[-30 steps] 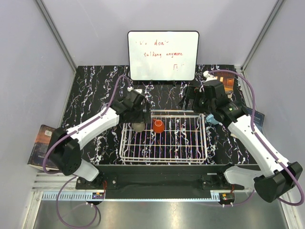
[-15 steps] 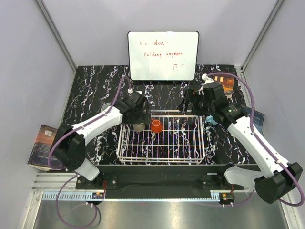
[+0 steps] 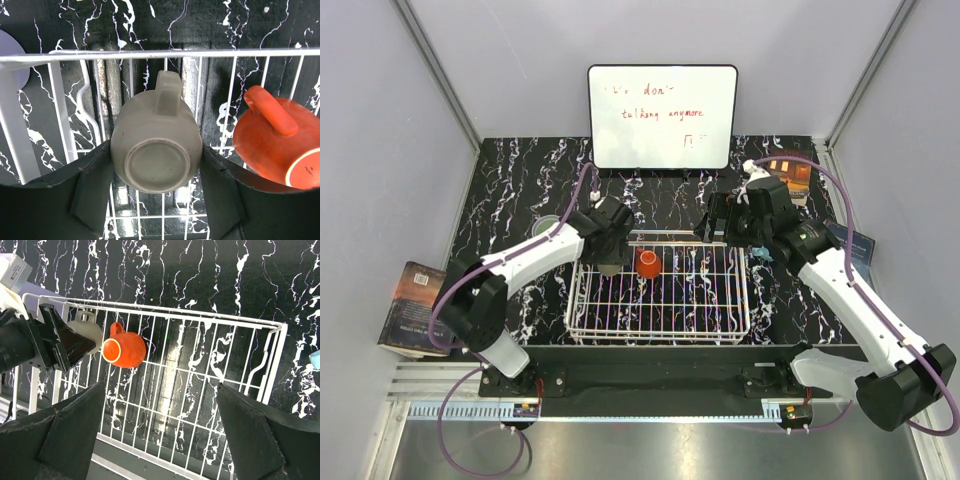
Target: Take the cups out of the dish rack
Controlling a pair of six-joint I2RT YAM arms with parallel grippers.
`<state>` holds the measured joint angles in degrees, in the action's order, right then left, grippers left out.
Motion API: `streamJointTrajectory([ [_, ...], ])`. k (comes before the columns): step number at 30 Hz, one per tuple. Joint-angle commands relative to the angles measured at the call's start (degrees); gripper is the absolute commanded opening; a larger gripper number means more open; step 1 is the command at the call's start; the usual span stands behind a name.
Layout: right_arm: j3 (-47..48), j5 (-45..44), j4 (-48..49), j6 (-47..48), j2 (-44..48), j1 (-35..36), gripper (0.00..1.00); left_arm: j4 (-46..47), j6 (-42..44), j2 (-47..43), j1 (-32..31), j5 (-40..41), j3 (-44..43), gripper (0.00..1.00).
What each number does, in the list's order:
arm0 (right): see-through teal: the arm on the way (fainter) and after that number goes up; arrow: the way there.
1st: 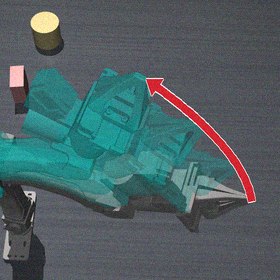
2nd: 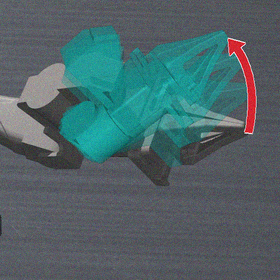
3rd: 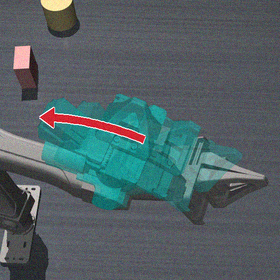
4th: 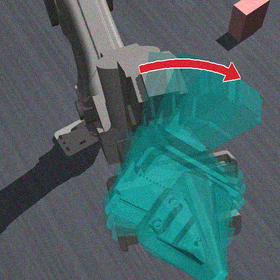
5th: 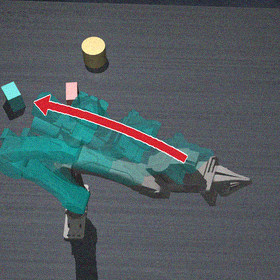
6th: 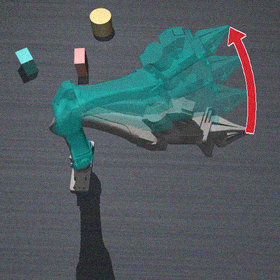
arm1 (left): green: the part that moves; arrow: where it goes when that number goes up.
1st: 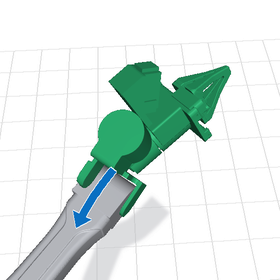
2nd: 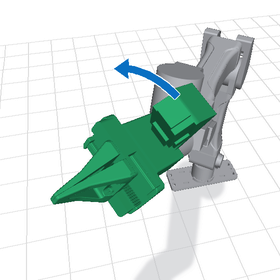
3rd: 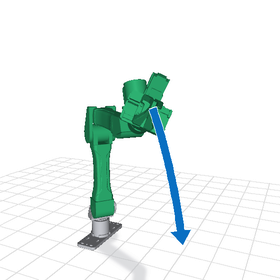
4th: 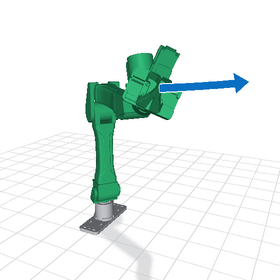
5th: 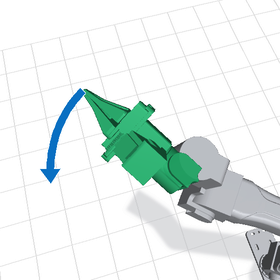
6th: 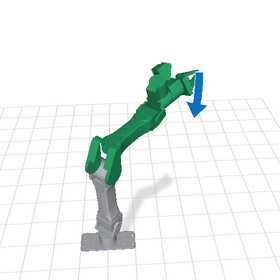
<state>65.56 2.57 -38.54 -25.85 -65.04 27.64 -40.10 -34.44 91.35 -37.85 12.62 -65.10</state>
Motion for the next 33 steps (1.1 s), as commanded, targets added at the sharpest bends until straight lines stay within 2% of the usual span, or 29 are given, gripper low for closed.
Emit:
streamJointTrajectory([
  [1,-0.26,-0.20,1.63,1.15,1.84,0.14,1.00,0.02,0.60,-2.23,-1.44,3.37,-1.69,0.36],
  [2,-0.26,-0.20,1.63,1.32,1.93,0.22,1.00,-0.16,0.68,-2.66,-2.05,3.72,-1.96,0.30],
  [3,-0.26,-0.28,1.63,1.24,2.02,0.14,1.00,-0.33,0.77,-3.89,-2.41,3.90,-2.74,0.19],
  [6,-0.26,-0.46,1.63,1.41,2.63,0.22,1.00,-1.73,0.95,-6.96,-3.55,4.34,-5.72,0.00],
  [12,-0.08,-1.77,1.72,-0.25,3.69,0.22,1.00,-2.18,1.04,-12.42,-4.69,1.09,-13.81,0.00],
  [15,-0.08,-3.96,1.63,-3.06,3.86,0.22,1.00,0.53,1.21,-14.79,-4.78,-3.99,-15.75,0.00],
  [17,-0.52,-4.06,2.85,-5.25,4.30,0.22,1.00,3.17,1.13,-17.24,-4.69,-9.61,-15.24,0.00],
  [18,-0.87,-2.67,3.82,-5.79,4.48,0.22,1.00,7.36,0.95,-18.30,-4.61,-11.72,-13.06,0.00],
  [20,-1.84,1.37,6.97,-6.75,5.62,0.22,1.00,11.77,-0.01,-21.72,-4.52,-17.70,-10.24,0.00],
  [22,-1.93,7.26,8.83,-7.72,6.41,0.22,1.00,20.12,-1.76,-24.28,-4.17,-24.09,-4.53,0.00],
  [26,-4.91,15.61,18.91,-14.03,9.31,0.22,0.83,35.15,-7.91,-29.29,-0.58,-35.37,4.62,0.00],
  [27,-5.44,16.15,19.99,-14.93,10.18,0.14,0.76,39.79,-9.06,-30.43,-0.13,-37.04,7.33,0.00],
  [30,-5.97,20.36,24.21,-17.48,10.98,0.05,0.63,46.48,-12.58,-31.06,1.46,-43.80,10.59,0.00],
  [33,-8.50,26.51,31.67,-22.74,11.33,-0.04,0.61,54.38,-16.62,-30.97,2.34,-47.24,13.84,0.00],
])
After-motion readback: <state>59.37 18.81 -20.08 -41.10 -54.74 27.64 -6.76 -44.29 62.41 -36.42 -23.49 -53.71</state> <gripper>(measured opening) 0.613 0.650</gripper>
